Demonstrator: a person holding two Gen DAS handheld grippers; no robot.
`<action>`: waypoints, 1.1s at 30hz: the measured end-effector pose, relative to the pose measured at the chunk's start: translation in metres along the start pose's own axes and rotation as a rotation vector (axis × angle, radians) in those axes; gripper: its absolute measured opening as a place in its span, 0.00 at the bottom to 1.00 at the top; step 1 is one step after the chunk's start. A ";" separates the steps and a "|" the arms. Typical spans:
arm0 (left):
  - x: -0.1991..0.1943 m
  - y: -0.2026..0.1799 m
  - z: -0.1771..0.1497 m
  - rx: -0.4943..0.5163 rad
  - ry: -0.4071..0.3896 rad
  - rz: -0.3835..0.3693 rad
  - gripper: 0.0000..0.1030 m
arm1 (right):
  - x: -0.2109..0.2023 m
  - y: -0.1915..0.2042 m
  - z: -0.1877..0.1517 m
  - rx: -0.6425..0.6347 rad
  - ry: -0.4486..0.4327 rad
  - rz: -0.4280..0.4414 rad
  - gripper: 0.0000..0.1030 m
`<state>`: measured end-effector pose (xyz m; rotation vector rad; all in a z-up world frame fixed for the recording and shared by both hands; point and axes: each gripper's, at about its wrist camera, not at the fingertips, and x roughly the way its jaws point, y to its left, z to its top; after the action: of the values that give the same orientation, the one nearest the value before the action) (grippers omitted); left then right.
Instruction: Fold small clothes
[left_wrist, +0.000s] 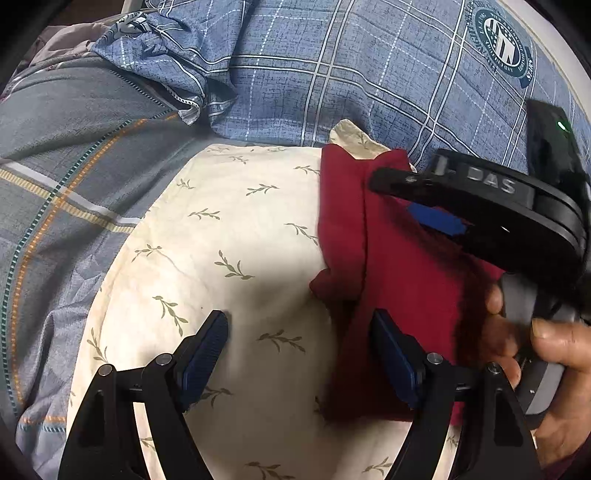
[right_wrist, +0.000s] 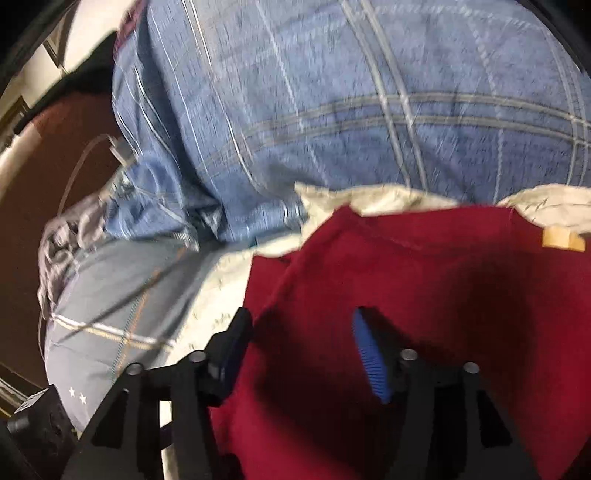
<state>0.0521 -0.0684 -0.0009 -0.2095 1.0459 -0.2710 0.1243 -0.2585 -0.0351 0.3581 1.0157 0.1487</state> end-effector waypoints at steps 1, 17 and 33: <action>0.000 0.001 0.000 -0.002 0.002 -0.004 0.77 | 0.003 0.007 0.004 -0.022 0.013 -0.015 0.68; 0.001 -0.002 0.003 -0.033 -0.017 -0.093 0.82 | 0.005 0.030 0.009 -0.206 0.058 -0.170 0.23; 0.000 -0.011 -0.006 0.013 -0.114 -0.239 0.27 | -0.038 -0.002 0.015 -0.033 0.062 -0.017 0.50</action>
<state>0.0459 -0.0785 -0.0003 -0.3357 0.9062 -0.4760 0.1170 -0.2748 0.0017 0.3162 1.0764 0.1625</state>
